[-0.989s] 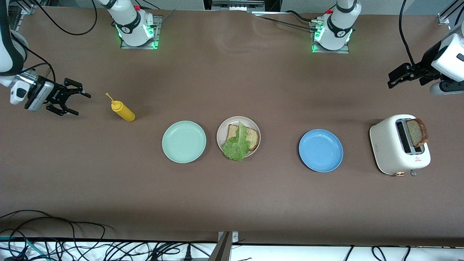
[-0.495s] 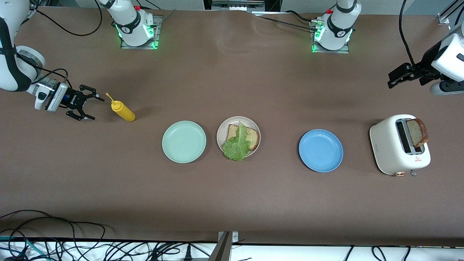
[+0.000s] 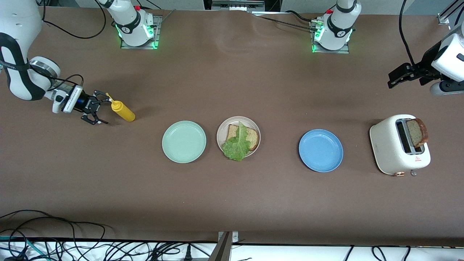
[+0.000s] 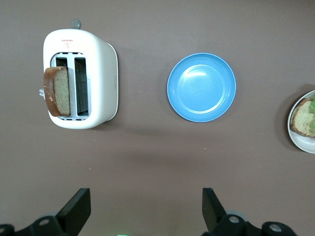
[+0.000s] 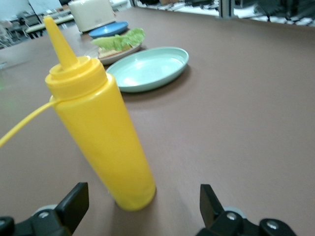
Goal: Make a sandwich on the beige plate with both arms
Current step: 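Move the right gripper down around the yellow mustard bottle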
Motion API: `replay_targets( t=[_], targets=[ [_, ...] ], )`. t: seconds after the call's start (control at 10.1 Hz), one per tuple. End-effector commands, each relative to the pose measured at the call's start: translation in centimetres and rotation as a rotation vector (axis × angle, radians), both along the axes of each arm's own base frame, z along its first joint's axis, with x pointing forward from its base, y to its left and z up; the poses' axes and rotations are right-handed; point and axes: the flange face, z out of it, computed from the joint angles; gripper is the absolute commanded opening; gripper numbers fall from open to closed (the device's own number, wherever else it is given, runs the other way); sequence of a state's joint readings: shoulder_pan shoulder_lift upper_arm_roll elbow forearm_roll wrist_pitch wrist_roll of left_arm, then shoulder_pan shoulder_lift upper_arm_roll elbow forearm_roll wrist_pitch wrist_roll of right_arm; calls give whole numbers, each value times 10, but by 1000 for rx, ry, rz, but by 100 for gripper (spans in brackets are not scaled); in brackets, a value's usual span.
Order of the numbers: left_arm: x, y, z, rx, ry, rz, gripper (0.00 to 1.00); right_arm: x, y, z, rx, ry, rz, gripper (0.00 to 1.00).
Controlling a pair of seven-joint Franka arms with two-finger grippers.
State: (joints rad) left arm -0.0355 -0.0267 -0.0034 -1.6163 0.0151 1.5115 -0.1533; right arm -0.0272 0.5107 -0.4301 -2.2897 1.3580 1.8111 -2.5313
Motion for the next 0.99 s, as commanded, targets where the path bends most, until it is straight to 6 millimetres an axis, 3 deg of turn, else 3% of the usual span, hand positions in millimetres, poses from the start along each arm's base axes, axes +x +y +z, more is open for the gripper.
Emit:
replay_targets(
  t=[0.0, 0.3, 0.79, 0.89],
  targets=[
    [1, -2, 4, -22, 6, 13, 100, 2, 11, -18, 56, -44, -2, 100],
    [0, -2, 4, -22, 7, 13, 100, 11, 34, -20, 96, -54, -13, 100],
    [1, -2, 4, -22, 6, 13, 100, 13, 40, -24, 110, -48, -30, 99],
    [0, -2, 4, -22, 7, 13, 100, 15, 49, -25, 114, -48, -18, 99]
  ],
)
